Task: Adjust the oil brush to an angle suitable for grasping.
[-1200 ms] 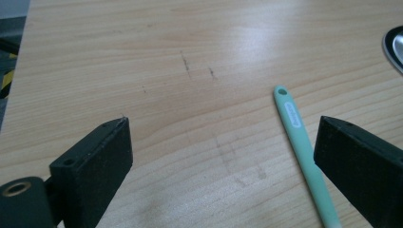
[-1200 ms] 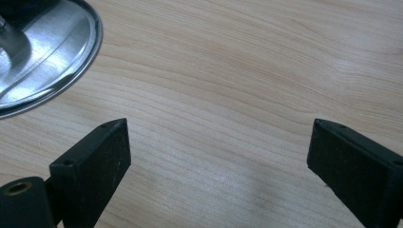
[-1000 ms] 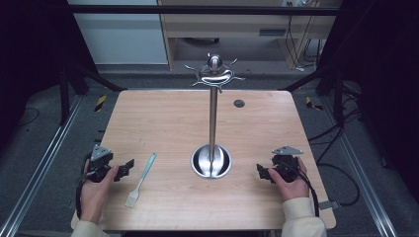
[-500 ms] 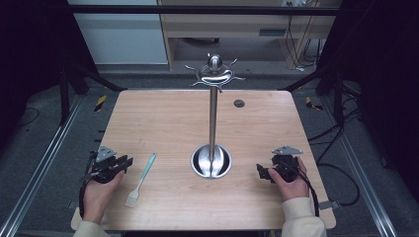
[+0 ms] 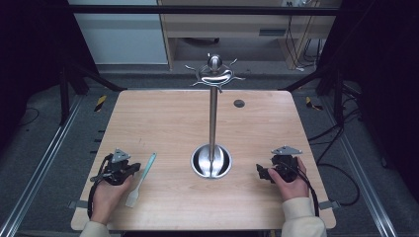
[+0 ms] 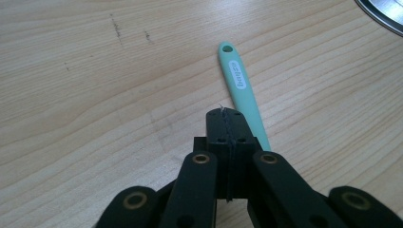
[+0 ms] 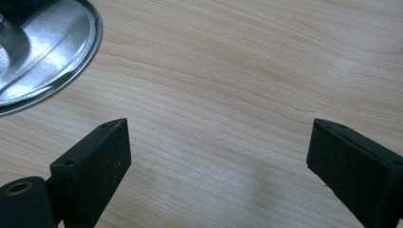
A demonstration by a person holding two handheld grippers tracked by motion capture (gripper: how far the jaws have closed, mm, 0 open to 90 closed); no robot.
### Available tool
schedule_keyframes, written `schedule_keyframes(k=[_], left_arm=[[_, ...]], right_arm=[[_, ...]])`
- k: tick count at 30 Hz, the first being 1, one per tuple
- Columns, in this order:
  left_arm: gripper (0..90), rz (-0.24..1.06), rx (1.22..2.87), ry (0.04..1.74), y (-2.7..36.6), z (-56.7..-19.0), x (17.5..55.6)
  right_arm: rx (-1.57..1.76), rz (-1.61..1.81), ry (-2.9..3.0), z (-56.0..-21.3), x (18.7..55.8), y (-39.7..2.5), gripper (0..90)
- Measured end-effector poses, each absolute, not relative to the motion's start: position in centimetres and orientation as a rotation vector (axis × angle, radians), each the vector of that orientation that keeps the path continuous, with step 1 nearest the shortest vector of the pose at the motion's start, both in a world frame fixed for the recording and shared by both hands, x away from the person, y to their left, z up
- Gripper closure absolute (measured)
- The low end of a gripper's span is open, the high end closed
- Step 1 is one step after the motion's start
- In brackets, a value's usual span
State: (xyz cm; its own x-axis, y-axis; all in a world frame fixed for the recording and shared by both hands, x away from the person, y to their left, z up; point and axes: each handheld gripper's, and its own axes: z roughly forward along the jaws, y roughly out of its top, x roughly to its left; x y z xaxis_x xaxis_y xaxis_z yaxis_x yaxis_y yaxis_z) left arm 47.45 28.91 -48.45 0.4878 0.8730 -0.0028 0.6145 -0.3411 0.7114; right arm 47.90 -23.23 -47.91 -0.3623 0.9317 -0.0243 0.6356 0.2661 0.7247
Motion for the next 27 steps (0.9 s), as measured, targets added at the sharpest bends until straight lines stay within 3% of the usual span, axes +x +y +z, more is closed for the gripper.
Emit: schedule_keyframes(k=[27], left_arm=[[90.0,0.474,2.159,1.187,27.7,-49.1,47.6]], right_arm=[[1.406,0.873,2.092,-48.0,47.9,-23.3,8.1]])
